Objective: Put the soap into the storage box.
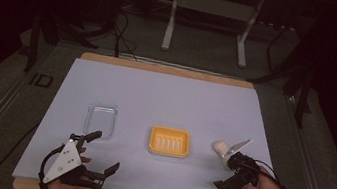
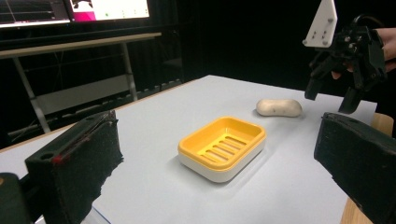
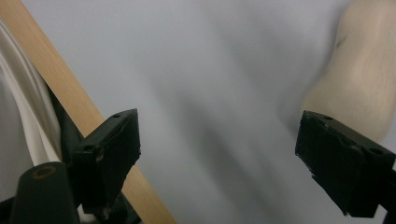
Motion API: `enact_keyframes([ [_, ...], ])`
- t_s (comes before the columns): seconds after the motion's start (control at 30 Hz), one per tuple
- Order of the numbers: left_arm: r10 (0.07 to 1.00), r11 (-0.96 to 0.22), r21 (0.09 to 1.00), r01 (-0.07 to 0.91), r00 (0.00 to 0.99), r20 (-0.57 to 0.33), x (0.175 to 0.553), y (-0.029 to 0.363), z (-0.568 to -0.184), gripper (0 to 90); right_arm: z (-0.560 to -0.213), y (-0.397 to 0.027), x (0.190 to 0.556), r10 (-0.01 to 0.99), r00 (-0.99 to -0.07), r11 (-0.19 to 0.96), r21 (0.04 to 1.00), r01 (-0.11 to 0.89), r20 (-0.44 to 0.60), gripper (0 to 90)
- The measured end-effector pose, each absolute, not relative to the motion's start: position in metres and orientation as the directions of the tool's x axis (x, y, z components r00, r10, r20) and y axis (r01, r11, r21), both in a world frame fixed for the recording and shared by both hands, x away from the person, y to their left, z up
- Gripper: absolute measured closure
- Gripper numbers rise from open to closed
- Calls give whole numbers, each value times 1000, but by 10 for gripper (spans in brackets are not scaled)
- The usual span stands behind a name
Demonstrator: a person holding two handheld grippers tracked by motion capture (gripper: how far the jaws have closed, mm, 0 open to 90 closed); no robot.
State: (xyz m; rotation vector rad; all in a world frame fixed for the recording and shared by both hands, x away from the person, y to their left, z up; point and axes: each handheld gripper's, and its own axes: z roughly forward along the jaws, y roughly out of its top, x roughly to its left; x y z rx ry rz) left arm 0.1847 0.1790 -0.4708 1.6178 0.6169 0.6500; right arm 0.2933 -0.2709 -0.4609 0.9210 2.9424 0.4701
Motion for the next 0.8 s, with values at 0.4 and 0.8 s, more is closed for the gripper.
enact_keyframes([
  [0.4,710,-135,990,39,701,69,185,179,-471,7,-468,-279,300,624,-779,762,171,625,69,137],
  [0.8,708,-141,989,42,703,71,185,178,-471,7,-472,-292,305,685,-727,725,57,686,42,137],
])
